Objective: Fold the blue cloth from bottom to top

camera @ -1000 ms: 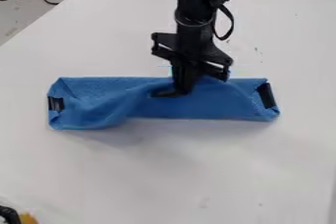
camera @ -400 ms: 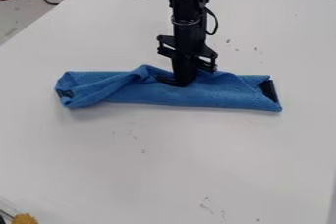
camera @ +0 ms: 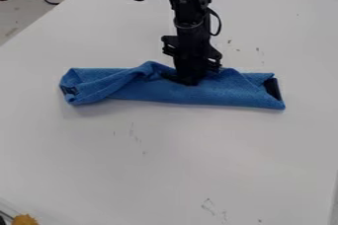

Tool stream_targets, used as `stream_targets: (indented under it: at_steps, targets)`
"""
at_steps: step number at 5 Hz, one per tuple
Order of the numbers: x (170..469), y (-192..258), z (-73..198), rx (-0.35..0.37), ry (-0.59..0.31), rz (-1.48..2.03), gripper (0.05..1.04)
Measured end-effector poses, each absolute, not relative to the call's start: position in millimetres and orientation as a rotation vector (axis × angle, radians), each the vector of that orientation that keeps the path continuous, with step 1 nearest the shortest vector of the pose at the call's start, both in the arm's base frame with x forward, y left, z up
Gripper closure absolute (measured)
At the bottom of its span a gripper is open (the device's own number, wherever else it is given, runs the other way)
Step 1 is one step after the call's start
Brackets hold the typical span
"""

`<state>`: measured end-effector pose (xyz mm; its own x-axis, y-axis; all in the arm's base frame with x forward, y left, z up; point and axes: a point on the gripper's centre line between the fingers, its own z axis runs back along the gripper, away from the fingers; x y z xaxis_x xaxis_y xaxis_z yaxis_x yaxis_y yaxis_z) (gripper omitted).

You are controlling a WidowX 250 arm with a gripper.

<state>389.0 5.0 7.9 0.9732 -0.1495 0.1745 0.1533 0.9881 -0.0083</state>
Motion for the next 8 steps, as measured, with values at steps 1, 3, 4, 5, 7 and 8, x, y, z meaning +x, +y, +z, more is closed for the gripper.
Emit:
stream_targets:
  at_steps: [1,3,4,5,7,8]
  targets:
    - [390,3,10,0.017,-0.21,-0.158,0.337]
    - [414,8,26,0.054,-0.26,-0.208,0.079]
    - [412,2,32,0.081,-0.218,-0.201,0.083]
    - [407,-8,42,0.093,-0.154,-0.154,0.083]
    - [394,-28,92,0.119,-0.175,-0.048,0.083]
    - [390,-29,101,0.112,-0.215,-0.049,0.083]
